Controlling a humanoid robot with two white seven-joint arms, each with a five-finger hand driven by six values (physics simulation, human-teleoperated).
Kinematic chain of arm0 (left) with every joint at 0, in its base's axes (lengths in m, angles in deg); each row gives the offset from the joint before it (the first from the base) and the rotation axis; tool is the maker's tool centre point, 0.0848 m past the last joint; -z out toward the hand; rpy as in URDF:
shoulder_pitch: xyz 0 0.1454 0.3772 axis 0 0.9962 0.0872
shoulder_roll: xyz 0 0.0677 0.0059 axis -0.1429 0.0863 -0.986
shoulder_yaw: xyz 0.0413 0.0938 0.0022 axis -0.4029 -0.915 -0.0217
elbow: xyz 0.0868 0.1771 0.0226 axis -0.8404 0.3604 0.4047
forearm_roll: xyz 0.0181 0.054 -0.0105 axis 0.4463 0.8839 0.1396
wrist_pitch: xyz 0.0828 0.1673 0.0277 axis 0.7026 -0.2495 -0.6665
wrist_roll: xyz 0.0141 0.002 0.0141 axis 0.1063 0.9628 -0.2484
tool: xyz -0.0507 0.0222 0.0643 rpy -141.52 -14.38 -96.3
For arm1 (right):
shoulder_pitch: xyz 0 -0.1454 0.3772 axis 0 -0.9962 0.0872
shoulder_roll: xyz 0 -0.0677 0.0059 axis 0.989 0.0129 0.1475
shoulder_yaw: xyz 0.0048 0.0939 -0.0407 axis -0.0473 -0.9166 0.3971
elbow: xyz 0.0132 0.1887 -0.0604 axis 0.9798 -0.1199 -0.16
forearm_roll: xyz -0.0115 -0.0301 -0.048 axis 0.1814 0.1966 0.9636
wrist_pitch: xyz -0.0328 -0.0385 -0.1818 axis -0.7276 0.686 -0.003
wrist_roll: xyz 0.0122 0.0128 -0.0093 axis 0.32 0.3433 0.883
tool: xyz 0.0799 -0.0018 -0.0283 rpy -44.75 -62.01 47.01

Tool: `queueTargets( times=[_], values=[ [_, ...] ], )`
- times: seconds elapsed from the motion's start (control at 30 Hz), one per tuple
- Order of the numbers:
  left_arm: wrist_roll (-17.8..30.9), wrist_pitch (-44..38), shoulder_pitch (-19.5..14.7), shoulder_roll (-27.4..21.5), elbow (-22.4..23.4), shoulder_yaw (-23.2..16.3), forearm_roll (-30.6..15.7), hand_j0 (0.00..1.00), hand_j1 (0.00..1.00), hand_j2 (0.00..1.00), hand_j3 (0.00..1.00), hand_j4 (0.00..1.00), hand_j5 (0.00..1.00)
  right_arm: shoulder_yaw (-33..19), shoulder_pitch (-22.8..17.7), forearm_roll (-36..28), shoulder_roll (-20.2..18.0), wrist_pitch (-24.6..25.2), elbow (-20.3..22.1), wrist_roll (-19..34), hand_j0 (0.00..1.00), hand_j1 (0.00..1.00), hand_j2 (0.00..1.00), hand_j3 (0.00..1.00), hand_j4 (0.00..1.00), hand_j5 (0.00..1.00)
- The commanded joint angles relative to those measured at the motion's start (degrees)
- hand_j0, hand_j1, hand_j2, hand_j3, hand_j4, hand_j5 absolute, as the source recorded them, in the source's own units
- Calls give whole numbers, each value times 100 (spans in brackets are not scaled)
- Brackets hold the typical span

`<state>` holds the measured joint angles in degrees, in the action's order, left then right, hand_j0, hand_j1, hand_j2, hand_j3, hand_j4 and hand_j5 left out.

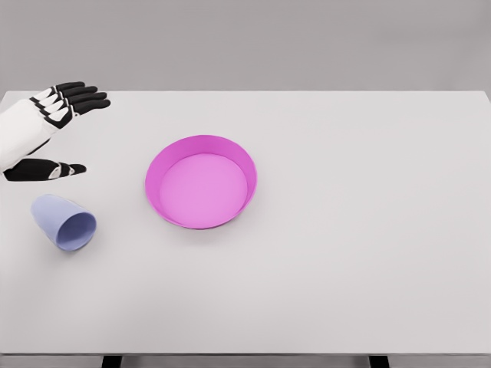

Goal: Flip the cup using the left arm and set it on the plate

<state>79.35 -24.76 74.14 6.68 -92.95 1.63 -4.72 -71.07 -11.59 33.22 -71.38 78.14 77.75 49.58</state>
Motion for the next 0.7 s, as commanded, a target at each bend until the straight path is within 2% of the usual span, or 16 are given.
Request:
queueTargets(
  times=[0.0, 0.23, 0.43, 0.67],
  values=[
    [-3, 2, 0, -55, -9, -3, -1, 100, 100, 100, 100, 100, 100, 1, 0, 3, 0, -8, 2, 8, 100, 100, 100, 100, 100, 100],
    [-3, 2, 0, -90, -61, -29, 8, 100, 100, 100, 100, 100, 100, -8, 0, -6, 0, 0, -7, -9, 100, 100, 100, 100, 100, 100],
    [14, 2, 97, -485, -61, -38, 34, 100, 100, 100, 100, 100, 100, -8, 0, -6, 0, 0, 2, -9, 100, 100, 100, 100, 100, 100],
    [93, 2, 176, -538, -61, -3, 500, 100, 100, 100, 100, 100, 100, -8, 0, -6, 0, 0, -7, -9, 100, 100, 100, 100, 100, 100]
  ],
)
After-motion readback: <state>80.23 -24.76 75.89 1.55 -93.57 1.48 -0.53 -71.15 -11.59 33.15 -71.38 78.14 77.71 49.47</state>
